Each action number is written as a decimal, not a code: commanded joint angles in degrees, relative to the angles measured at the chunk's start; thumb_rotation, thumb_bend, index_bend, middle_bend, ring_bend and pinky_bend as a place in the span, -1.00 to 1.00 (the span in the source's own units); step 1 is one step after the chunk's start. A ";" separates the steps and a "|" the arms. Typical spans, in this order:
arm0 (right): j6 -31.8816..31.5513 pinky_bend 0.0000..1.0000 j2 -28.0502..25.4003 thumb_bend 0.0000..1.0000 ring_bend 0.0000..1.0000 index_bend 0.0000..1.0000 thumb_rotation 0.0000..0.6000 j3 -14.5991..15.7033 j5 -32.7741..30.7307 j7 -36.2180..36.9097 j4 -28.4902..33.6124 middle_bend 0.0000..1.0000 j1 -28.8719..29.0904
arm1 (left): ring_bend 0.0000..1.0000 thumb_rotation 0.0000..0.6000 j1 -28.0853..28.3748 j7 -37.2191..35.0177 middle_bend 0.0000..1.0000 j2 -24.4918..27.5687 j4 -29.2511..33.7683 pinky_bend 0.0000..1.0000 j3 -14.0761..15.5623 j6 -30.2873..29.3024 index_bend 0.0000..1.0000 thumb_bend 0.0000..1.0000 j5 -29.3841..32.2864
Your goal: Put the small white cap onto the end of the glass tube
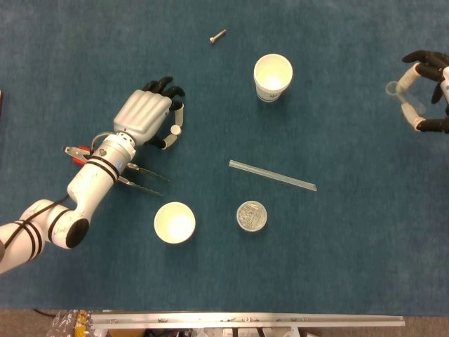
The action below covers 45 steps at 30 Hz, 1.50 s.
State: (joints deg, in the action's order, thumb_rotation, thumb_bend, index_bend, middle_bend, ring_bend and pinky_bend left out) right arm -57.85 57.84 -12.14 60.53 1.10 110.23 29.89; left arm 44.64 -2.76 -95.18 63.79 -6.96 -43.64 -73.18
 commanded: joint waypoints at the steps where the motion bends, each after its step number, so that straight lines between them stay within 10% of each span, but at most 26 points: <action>1: 0.15 0.06 0.09 -0.17 -0.62 0.34 1.00 -0.10 0.04 0.29 -0.12 -0.49 0.06 | -1.00 1.00 -0.53 -0.81 -0.62 1.96 2.46 -0.91 -0.15 -0.77 0.09 -0.35 -0.32; 18: 5.49 0.06 5.47 -0.18 -0.62 0.34 1.00 -1.81 -0.10 3.57 -0.70 -0.49 4.43 | -1.00 1.00 -5.38 0.07 -0.61 31.36 33.09 -0.90 -1.35 -2.53 0.09 -0.35 5.33; 45: 2.19 0.06 28.30 -0.19 -0.62 0.34 1.00 -4.72 -8.30 -9.83 -5.98 -0.49 18.09 | -1.00 1.00 -6.41 -7.17 -0.62 48.82 42.02 -0.91 -6.48 -2.05 0.09 -0.35 9.11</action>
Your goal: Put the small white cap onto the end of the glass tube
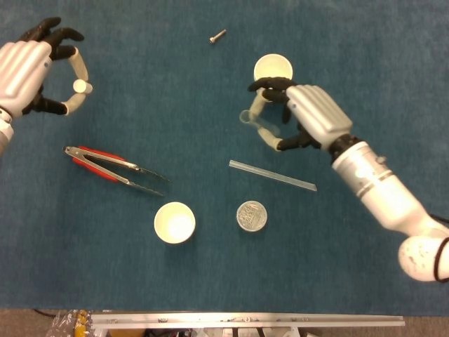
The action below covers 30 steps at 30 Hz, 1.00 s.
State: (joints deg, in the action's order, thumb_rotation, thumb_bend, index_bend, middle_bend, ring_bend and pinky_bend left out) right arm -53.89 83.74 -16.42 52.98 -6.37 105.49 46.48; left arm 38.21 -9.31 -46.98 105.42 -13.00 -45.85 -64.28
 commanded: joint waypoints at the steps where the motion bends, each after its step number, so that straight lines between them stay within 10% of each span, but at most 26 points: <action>1: -2.24 0.06 3.19 -0.19 -0.62 0.34 1.00 -0.48 -0.87 -2.98 -1.64 -0.49 1.83 | -1.00 1.00 0.04 -0.90 -0.62 0.96 0.56 -0.90 -0.60 0.29 0.09 -0.35 0.33; 30: -1.30 0.06 16.76 -0.22 -0.62 0.34 1.00 -6.92 -8.68 -4.42 -12.62 -0.50 8.96 | -1.00 1.00 0.43 -4.08 -0.62 7.17 6.00 -0.90 -3.27 1.89 0.09 -0.35 2.34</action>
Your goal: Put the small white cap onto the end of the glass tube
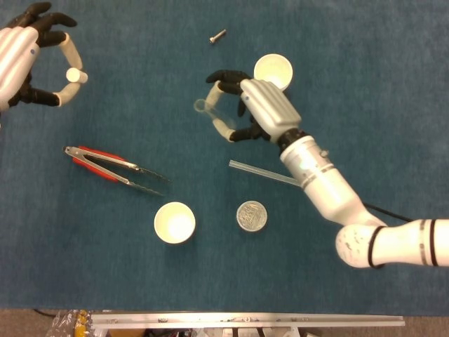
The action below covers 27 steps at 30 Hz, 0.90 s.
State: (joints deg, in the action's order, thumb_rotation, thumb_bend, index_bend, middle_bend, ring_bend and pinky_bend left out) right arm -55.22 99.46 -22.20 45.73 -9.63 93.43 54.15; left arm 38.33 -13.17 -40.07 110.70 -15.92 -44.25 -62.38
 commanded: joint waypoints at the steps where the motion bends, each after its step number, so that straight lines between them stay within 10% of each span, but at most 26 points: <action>1: -0.06 0.06 1.37 -0.22 -0.62 0.34 1.00 -1.48 -1.92 -1.51 -0.74 -0.50 1.71 | -1.00 1.00 0.42 -0.27 -0.62 0.39 1.12 -0.91 -0.46 0.40 0.09 -0.35 0.57; 27: -0.21 0.06 7.19 -0.22 -0.62 0.34 1.00 -3.33 -9.39 -5.22 -5.38 -0.50 7.28 | -1.00 1.00 2.41 2.92 -0.63 -5.97 4.81 -0.90 0.24 -1.00 0.09 -0.35 2.30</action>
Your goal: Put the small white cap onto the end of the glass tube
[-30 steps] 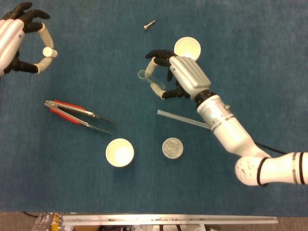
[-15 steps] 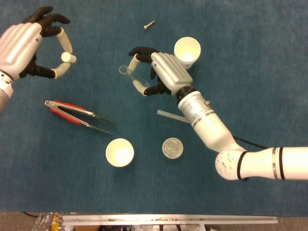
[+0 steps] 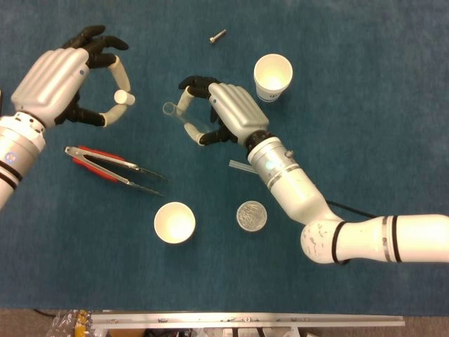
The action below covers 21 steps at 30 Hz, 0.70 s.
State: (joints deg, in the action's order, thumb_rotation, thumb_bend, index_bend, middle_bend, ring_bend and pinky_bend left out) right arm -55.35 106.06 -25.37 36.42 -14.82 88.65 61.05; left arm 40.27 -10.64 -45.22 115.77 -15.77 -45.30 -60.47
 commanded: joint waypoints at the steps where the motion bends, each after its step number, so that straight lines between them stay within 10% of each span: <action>1: -0.09 0.06 0.88 -0.22 -0.62 0.34 1.00 -0.29 -0.18 -0.03 -0.89 -0.50 0.56 | -1.00 1.00 0.65 0.62 -0.63 -1.08 -0.32 -0.90 0.11 0.06 0.09 -0.35 0.48; 21: 0.65 0.06 4.18 -0.22 -0.62 0.34 1.00 -2.49 -1.52 0.30 -5.38 -0.50 2.98 | -1.00 1.00 3.19 3.11 -0.63 -4.59 -0.65 -0.90 0.47 0.50 0.09 -0.34 3.27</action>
State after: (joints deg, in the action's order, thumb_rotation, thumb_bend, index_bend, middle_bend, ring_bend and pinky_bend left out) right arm -54.71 110.23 -27.87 34.90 -14.51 83.27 64.02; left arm 43.42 -7.56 -49.78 115.16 -15.33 -44.83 -57.23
